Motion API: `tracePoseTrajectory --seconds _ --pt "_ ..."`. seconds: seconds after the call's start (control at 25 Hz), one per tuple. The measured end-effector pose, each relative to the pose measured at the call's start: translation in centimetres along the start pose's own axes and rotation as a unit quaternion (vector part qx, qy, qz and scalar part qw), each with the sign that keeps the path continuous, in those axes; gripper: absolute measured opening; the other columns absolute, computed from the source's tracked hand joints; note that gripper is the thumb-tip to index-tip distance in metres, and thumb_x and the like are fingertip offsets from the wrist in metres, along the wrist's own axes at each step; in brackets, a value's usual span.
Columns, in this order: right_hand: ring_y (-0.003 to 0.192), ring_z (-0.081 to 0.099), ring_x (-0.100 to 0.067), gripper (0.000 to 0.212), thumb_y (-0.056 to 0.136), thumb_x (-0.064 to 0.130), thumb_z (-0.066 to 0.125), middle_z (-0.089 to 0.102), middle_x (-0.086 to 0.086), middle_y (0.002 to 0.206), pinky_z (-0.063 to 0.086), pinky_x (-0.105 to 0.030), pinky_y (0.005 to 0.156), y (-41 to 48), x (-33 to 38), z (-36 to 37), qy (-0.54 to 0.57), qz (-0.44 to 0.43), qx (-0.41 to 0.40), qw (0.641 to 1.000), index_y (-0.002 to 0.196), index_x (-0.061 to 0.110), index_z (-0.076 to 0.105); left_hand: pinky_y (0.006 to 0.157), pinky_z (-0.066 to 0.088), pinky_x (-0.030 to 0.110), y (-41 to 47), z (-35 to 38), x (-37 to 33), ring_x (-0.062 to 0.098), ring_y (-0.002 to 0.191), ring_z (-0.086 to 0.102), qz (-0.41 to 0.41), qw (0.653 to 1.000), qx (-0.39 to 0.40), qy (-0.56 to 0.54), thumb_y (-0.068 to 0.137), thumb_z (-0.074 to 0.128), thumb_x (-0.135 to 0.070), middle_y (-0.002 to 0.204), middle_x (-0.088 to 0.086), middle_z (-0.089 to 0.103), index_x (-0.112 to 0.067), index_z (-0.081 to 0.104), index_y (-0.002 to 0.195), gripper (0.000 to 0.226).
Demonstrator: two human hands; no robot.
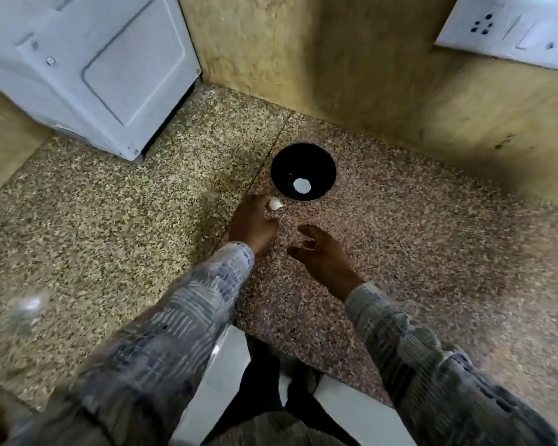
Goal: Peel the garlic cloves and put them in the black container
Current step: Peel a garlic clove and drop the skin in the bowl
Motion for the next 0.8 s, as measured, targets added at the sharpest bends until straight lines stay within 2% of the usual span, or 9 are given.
tracePoseTrajectory --seconds 0.12,0.2,0.28,0.32,0.36,0.44,0.52,0.68,0.8 --pt "0.104 0.062 -0.010 0.052 0.091 0.031 0.079 0.067 0.003 0.127 0.048 -0.020 0.077 1.8 -1.2 0.6 -0.012 0.044 -0.008 0.999 0.140 0.023 0.061 0.092 0.047 0.034 3.1 1.9 0.3 0.035 0.108 0.063 0.053 0.997 0.026 0.042 0.083 0.078 -0.017 0.116 0.015 0.066 -0.015 0.070 0.125 0.043" --pt "0.090 0.066 -0.012 0.046 0.093 0.027 0.076 0.073 0.002 0.115 0.047 -0.018 0.065 2.4 -2.1 0.9 -0.007 0.060 -0.013 0.998 0.137 0.023 0.063 0.090 0.049 0.033 3.8 2.8 1.1 0.030 0.103 0.067 0.054 0.997 0.034 0.049 0.085 0.078 -0.019 0.111 0.011 0.072 -0.019 0.074 0.121 0.036" --pt "0.075 0.066 -0.014 0.041 0.094 0.020 0.074 0.078 -0.002 0.105 0.048 -0.020 0.059 2.8 -2.4 0.8 0.027 0.075 -0.031 0.996 0.134 0.022 0.064 0.087 0.056 0.033 3.7 3.3 2.9 0.023 0.096 0.072 0.022 0.998 0.048 -0.022 0.085 0.076 -0.018 0.105 0.003 0.078 -0.024 0.077 0.112 0.028" --pt "0.073 0.066 -0.013 0.040 0.094 0.019 0.075 0.078 -0.003 0.105 0.050 -0.021 0.059 2.9 -2.5 0.8 0.044 0.083 -0.044 0.995 0.133 0.022 0.066 0.086 0.060 0.036 3.0 3.6 3.8 0.021 0.094 0.074 -0.032 0.991 0.082 -0.105 0.085 0.077 -0.018 0.102 0.000 0.079 -0.024 0.077 0.110 0.025" --pt "0.077 0.069 -0.012 0.040 0.092 0.019 0.077 0.077 -0.002 0.109 0.055 -0.023 0.064 2.9 -2.4 0.8 0.062 0.078 -0.055 0.994 0.131 0.023 0.068 0.085 0.062 0.041 1.8 4.9 4.8 0.021 0.094 0.075 -0.100 0.959 0.128 -0.230 0.087 0.077 -0.016 0.102 0.000 0.079 -0.023 0.077 0.109 0.024" --pt "0.097 0.073 -0.012 0.039 0.086 0.020 0.083 0.077 0.002 0.114 0.061 -0.033 0.085 3.3 -2.4 1.1 0.101 0.057 -0.071 0.991 0.124 0.024 0.074 0.085 0.062 0.042 -1.4 7.2 4.5 0.025 0.099 0.075 -0.197 0.860 0.218 -0.417 0.093 0.073 -0.009 0.109 0.007 0.078 -0.018 0.074 0.116 0.025" --pt "0.104 0.074 -0.015 0.034 0.082 0.016 0.086 0.078 0.002 0.111 0.061 -0.040 0.093 2.9 -2.3 1.2 0.136 0.041 -0.077 0.987 0.115 0.022 0.078 0.088 0.061 0.039 -3.6 7.4 3.6 0.025 0.105 0.074 -0.203 0.824 0.246 -0.469 0.097 0.067 -0.006 0.115 0.011 0.076 -0.014 0.070 0.122 0.026" --pt "0.096 0.075 -0.010 0.032 0.080 0.011 0.087 0.080 0.001 0.103 0.060 -0.025 0.085 1.2 -1.8 1.0 0.117 0.012 -0.096 0.988 0.111 0.013 0.080 0.096 0.058 0.041 -5.0 7.1 3.9 0.028 0.111 0.071 -0.215 0.801 0.257 -0.496 0.097 0.065 -0.003 0.117 0.014 0.075 -0.013 0.071 0.120 0.026" --pt "0.093 0.076 -0.007 0.032 0.082 0.013 0.086 0.080 0.006 0.101 0.061 -0.031 0.087 0.3 -2.2 1.3 0.098 0.022 -0.105 0.989 0.113 0.020 0.080 0.093 0.059 0.037 -5.6 6.8 3.9 0.028 0.114 0.071 -0.195 0.811 0.268 -0.482 0.096 0.064 0.002 0.123 0.016 0.073 -0.008 0.070 0.124 0.031"
Point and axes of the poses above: each hand's wrist, its own y-axis towards the middle knuckle, its own z-axis out of the palm, x = y × z, the point moved 10 cm from there along y, towards the middle knuckle
